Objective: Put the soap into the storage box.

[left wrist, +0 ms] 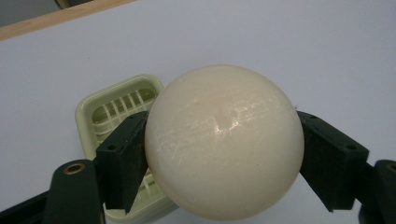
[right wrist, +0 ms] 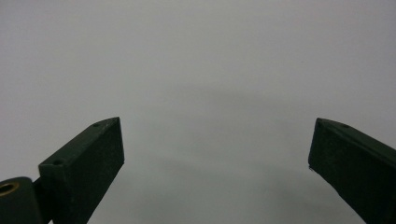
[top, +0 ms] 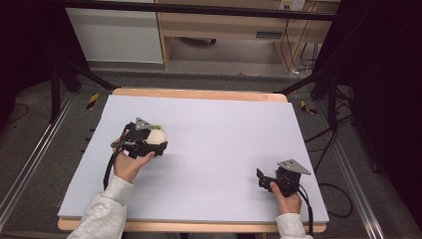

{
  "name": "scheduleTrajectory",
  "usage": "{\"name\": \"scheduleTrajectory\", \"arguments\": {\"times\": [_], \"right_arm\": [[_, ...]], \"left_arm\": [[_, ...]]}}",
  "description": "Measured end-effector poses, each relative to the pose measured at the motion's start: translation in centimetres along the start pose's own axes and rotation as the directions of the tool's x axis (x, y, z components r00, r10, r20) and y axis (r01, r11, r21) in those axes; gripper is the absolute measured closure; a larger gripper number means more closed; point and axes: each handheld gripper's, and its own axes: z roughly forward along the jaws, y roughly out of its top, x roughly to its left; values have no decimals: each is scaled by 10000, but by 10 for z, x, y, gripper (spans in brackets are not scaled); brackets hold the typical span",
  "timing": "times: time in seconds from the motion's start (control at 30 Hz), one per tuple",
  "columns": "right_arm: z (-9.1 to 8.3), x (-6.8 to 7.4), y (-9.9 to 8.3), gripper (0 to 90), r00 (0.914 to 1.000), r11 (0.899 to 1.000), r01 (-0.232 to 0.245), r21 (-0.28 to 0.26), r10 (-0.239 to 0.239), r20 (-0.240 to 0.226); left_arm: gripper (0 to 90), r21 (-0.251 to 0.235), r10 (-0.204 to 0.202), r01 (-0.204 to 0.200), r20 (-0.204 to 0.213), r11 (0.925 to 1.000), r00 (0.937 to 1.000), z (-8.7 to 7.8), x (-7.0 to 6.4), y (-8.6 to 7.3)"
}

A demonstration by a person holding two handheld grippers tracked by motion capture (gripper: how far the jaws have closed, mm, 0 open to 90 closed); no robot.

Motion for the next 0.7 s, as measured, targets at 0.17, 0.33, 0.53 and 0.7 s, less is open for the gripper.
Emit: {"name": "scheduleTrajectory", "arguments": {"times": [0.17, 0.33, 0.53, 0.7], "right_arm": [[0, 0, 0, 39, 10000, 10000, -1, 1, 1, 2], [0, 0, 0, 39, 10000, 10000, 5, -4, -5, 8], [0, 0, 0, 39, 10000, 10000, -5, 6, 5, 0], [0, 0, 0, 39, 10000, 10000, -8, 9, 8, -5]], "left_arm": [[236, -24, -21, 21, -99, 10000, 9999, 0, 5, 3], [236, -29, -190, 190, -143, 9998, 9997, 3, 10, 4], [236, 10, -210, 211, -211, 9998, 9996, 6, 15, 6], [236, 73, -324, 326, -298, 9994, 9990, 11, 21, 8]]}}
